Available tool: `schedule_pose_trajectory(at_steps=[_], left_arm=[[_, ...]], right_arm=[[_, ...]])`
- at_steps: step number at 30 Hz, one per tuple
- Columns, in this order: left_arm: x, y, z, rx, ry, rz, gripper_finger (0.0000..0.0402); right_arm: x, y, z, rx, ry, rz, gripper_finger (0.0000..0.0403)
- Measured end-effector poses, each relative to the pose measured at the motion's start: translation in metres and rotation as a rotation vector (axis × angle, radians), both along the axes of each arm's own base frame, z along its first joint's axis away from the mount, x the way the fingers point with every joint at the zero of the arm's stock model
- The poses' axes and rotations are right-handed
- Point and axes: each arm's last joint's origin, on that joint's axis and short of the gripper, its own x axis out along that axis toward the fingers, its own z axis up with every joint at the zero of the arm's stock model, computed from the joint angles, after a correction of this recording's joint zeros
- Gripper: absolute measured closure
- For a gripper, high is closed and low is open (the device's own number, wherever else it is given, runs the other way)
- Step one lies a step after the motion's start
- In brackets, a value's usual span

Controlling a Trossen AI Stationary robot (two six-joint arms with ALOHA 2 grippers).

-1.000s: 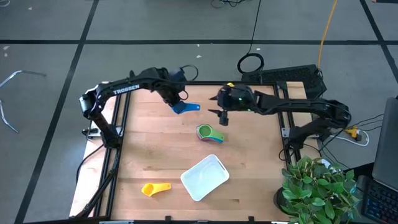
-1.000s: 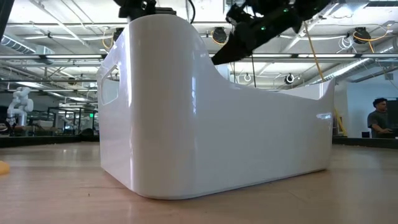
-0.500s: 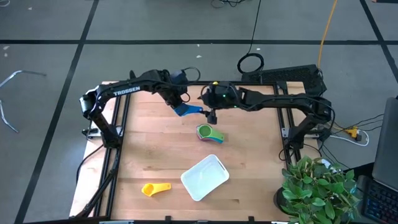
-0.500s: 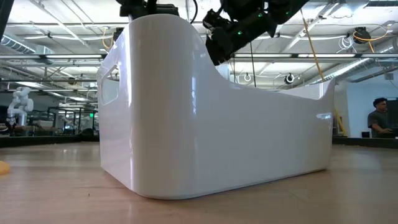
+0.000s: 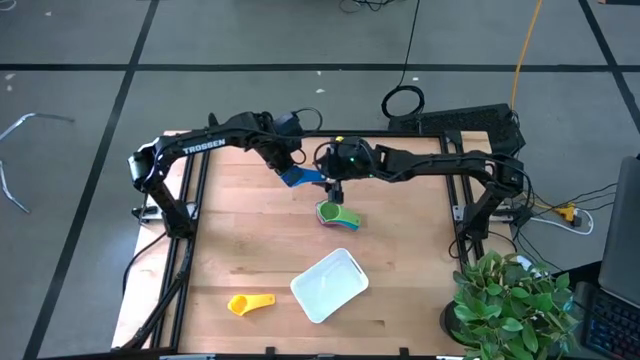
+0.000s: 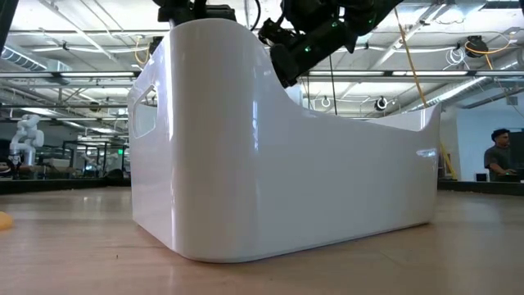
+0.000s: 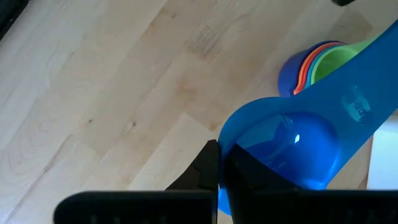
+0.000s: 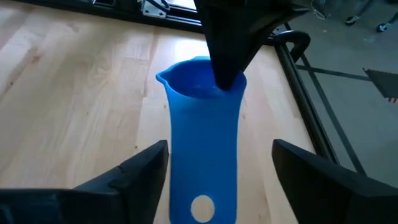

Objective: Nest measuring cups in basket
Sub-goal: Stack the blue measuring cup on top of the green measuring cup

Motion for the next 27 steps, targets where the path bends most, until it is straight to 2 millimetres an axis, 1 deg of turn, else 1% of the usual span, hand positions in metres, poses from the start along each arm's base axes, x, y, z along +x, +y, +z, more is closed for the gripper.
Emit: schedule_pose_trajectory(at_steps=[7, 12, 20, 27], left_arm=[[0.0001, -0.0003, 0.0, -0.007, -0.003, -0.003, 0.0394], [0.0006, -0.0014, 0.0, -0.007, -0.003, -0.007, 0.0394], [0.0008, -0.0022, 0.0, -0.008, -0.002, -0.01, 0.0394], [0.0009, -0.0022, -0.0001, -0.009, -0.003, -0.021, 0.0392]], right_arm=[[-0.001, 0.0003, -0.0017, -0.009, 0.022, 0.009, 0.02], [-0.0012, 0.0004, -0.0022, -0.009, 0.026, 0.013, 0.0236], [-0.0018, 0.0005, -0.0032, -0.007, 0.037, 0.01, 0.0275], [-0.0022, 0.0006, -0.0039, -0.008, 0.046, 0.011, 0.028]])
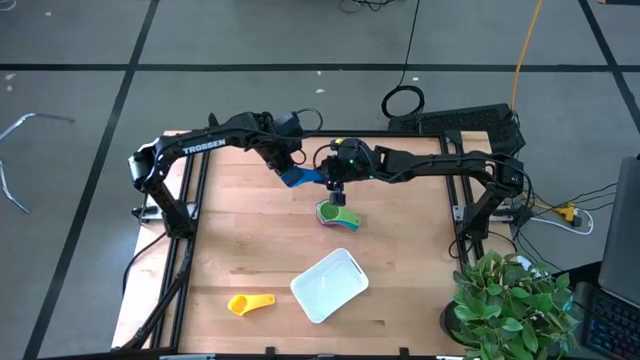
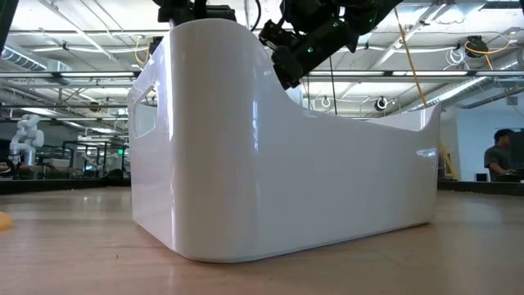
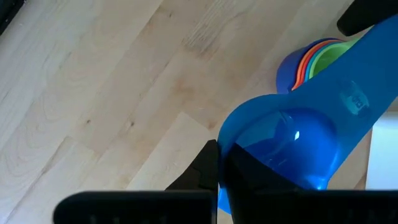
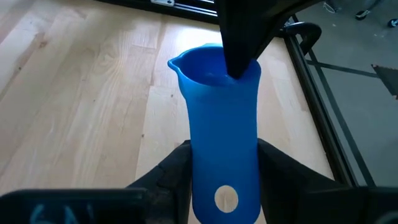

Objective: Nest measuring cups in basket
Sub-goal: Stack the blue measuring cup on top of the green measuring cup

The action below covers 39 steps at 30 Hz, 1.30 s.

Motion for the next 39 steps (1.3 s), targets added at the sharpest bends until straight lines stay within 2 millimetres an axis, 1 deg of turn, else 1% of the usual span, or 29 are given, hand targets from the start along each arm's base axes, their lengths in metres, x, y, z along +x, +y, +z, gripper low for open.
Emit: schedule_pose_trajectory(at_steps=[6, 10, 15, 19, 22, 25, 28, 31, 33, 35, 37, 39], left_arm=[[0.0, -0.001, 0.0, 0.0, -0.004, -0.028, 0.0333], [0.0, -0.001, 0.0, 0.003, -0.004, -0.035, 0.0309], [0.0, 0.0, 0.0, 0.013, -0.002, -0.05, 0.0296], [-0.002, 0.001, 0.002, 0.026, -0.006, -0.07, 0.0294], [-0.007, 0.002, 0.01, 0.05, -0.035, -0.074, 0.0294], [-0.014, 0.004, 0.023, 0.123, -0.07, -0.053, 0.0294], [-0.024, 0.002, 0.041, 0.2, -0.122, -0.046, 0.0294], [-0.029, 0.0, 0.054, 0.261, -0.213, -0.048, 0.0293], [-0.032, -0.002, 0.055, 0.287, -0.253, -0.054, 0.0293], [-0.032, -0.004, 0.056, 0.313, -0.303, -0.055, 0.0293], [-0.035, -0.006, 0.05, 0.317, -0.313, -0.055, 0.0293], [-0.033, -0.006, 0.046, 0.33, -0.364, -0.06, 0.0293]], right_arm=[[-0.002, 0.0, -0.002, 0.008, 0.03, -0.001, 0.0281], [-0.003, 0.0, -0.004, 0.017, 0.048, -0.005, 0.0281], [-0.004, 0.0, -0.006, 0.03, 0.068, -0.01, 0.0281], [-0.006, 0.001, -0.007, 0.056, 0.084, -0.021, 0.0281], [-0.009, 0.001, -0.005, 0.077, 0.095, -0.035, 0.0281], [-0.014, 0.003, -0.002, 0.108, 0.118, -0.054, 0.0281], [-0.024, 0.005, 0.001, 0.147, 0.128, -0.081, 0.0281], [-0.039, 0.012, 0.001, 0.19, 0.119, -0.11, 0.0281], [-0.051, 0.018, 0.0, 0.218, 0.096, -0.142, 0.0281], [-0.064, 0.027, -0.006, 0.239, 0.082, -0.174, 0.0281], [-0.073, 0.038, -0.01, 0.262, 0.028, -0.193, 0.0281], [-0.081, 0.05, -0.016, 0.276, 0.0, -0.206, 0.0281]])
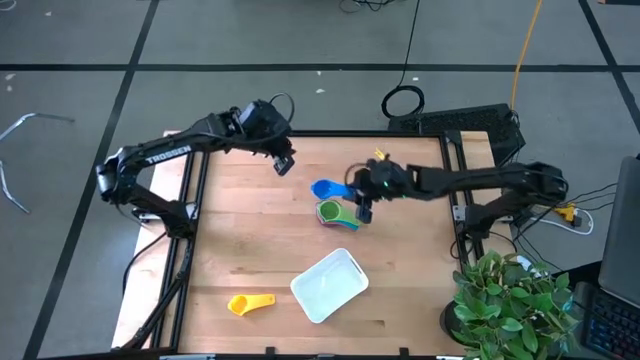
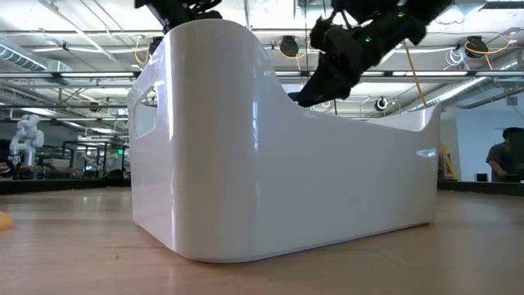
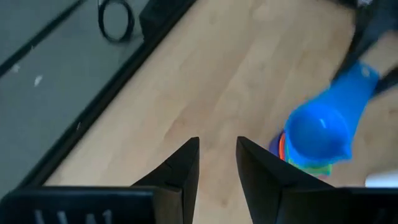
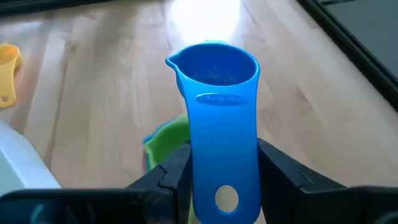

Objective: Nest measuring cups in basket
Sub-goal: Stack the blue measuring cup on top of the green measuring cup

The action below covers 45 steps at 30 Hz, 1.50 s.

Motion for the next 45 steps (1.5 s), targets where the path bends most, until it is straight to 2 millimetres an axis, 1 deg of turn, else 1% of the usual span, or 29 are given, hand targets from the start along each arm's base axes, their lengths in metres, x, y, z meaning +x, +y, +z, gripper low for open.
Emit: schedule_pose_trajectory(at_steps=[5, 7, 10, 12, 18, 32, 36, 38, 41, 45], left_arm=[[0.001, 0.0, -0.016, -0.024, -0.037, -0.003, 0.0293], [0.001, -0.001, -0.022, -0.042, -0.03, -0.003, 0.0293], [0.002, -0.001, -0.025, -0.054, -0.049, -0.005, 0.0293], [0.002, -0.002, -0.026, -0.062, -0.051, -0.01, 0.0293], [0.004, -0.004, -0.025, -0.06, -0.063, -0.02, 0.0293], [0.004, -0.004, -0.025, -0.057, -0.063, -0.024, 0.0293], [0.004, -0.004, -0.025, -0.057, -0.064, -0.024, 0.0293], [0.004, -0.004, -0.025, -0.057, -0.064, -0.024, 0.0293], [0.004, -0.004, -0.025, -0.059, -0.062, -0.023, 0.0293], [0.004, -0.004, -0.025, -0.063, -0.059, -0.023, 0.0293]], right_arm=[[-0.01, 0.023, -0.018, -0.008, -0.029, -0.045, 0.0281], [-0.01, 0.03, -0.023, -0.006, -0.034, -0.057, 0.0281], [-0.012, 0.036, -0.036, -0.011, -0.008, -0.076, 0.0281], [-0.013, 0.037, -0.044, -0.001, -0.007, -0.078, 0.0281], [-0.013, 0.038, -0.051, 0.015, -0.006, -0.085, 0.0281], [-0.013, 0.041, -0.053, 0.055, 0.008, -0.039, 0.0273], [-0.011, 0.041, -0.06, 0.054, 0.038, -0.036, 0.0271], [-0.008, 0.041, -0.066, 0.067, 0.053, -0.019, 0.0262], [-0.005, 0.041, -0.076, 0.071, 0.083, -0.02, 0.0235], [-0.004, 0.041, -0.076, 0.07, 0.072, -0.021, 0.0196]])
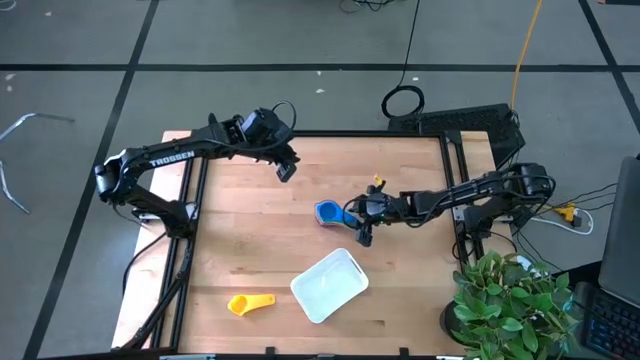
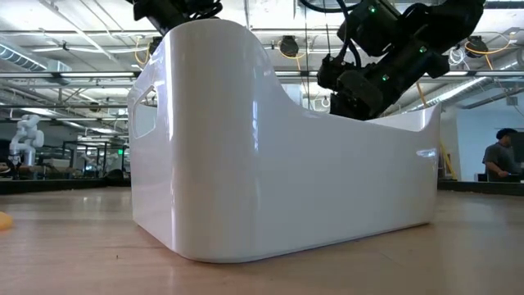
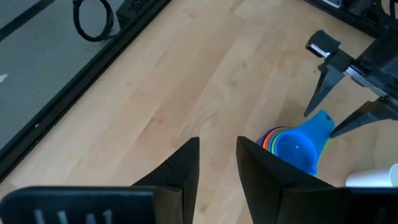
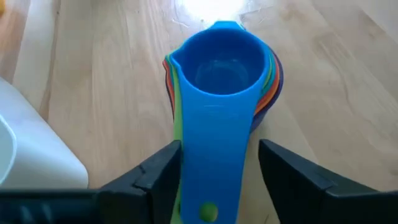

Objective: Nest measuring cups in basket
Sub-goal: Stack the blue measuring cup on top of the green measuring cup, then stack the yellow measuring cup on top of the blue measuring cup

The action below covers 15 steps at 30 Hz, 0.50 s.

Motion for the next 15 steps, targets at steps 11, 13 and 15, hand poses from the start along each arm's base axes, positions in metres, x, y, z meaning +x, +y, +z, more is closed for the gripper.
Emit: schedule_pose_trajectory(at_steps=[11, 13, 15], left_arm=[[-0.017, -0.015, -0.004, -0.063, 0.179, -0.144, 0.0293], [-0.021, -0.028, -0.008, -0.107, 0.272, -0.183, 0.0293], [-0.027, -0.046, -0.016, -0.17, 0.407, -0.231, 0.0293]], right_arm=[[-0.015, -0.004, 0.037, -0.048, -0.102, 0.02, 0.0146], [-0.021, -0.006, 0.048, -0.075, -0.132, 0.026, 0.0145], [-0.027, -0.009, 0.057, -0.101, -0.151, 0.031, 0.0145]])
